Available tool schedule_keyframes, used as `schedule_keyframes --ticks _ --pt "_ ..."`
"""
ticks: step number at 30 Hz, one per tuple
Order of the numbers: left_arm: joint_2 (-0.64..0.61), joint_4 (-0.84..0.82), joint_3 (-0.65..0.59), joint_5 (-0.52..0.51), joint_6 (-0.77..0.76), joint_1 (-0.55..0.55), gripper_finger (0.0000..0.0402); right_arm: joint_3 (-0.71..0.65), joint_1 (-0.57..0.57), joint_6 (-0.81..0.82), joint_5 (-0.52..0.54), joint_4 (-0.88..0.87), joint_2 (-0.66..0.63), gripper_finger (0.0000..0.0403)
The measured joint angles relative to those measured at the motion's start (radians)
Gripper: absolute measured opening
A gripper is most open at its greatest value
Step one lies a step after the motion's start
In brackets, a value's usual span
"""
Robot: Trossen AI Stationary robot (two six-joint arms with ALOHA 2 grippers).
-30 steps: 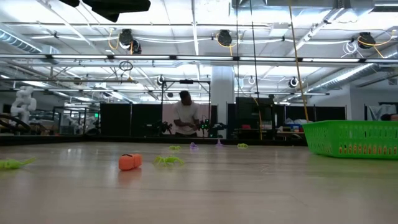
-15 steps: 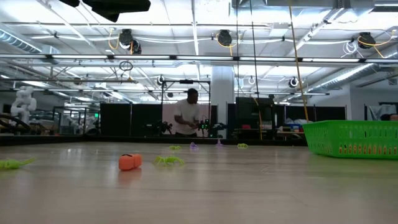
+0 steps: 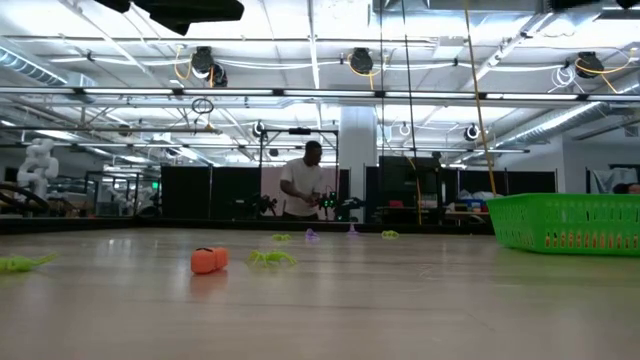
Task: Sort Halloween decoration
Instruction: Put the purple witch hat toy into the black bin
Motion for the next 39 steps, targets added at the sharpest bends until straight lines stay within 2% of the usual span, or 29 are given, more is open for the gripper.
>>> schedule_keyframes --ticks 5,14,21,23,26,29,33,39 --pt "0.000 0.000 0.000 -0.052 0.000 0.012 0.0118 0.000 -0.039 -0.051 0.118 0.077 0.000 0.0137" --pt "0.000 -0.011 0.000 -0.056 0.001 0.074 0.0118 0.000 -0.192 -0.123 0.114 0.129 0.017 0.0137" --pt "0.000 -0.013 0.000 -0.056 0.004 0.105 0.0118 0.000 -0.392 -0.225 0.169 0.222 0.103 0.0137" --pt "0.000 -0.017 0.000 -0.073 0.013 0.109 0.0118 0.000 -0.450 -0.290 0.143 0.255 0.125 0.0137" --pt "-0.001 -0.028 0.000 -0.165 0.036 0.110 0.0118 0.000 -0.523 -0.390 0.108 0.293 0.156 0.0137" --pt "-0.001 -0.074 0.000 -0.230 0.075 0.111 0.0118 0.000 -0.592 -0.488 -0.003 0.344 0.171 0.0137" --pt "-0.002 -0.079 0.000 -0.204 0.152 0.110 0.0118 -0.005 -0.673 -0.609 -0.161 0.415 0.181 0.0137" --pt "-0.025 -0.106 0.000 -0.157 0.184 0.113 0.0118 -0.082 -0.765 -0.743 -0.256 0.605 0.223 0.0137"
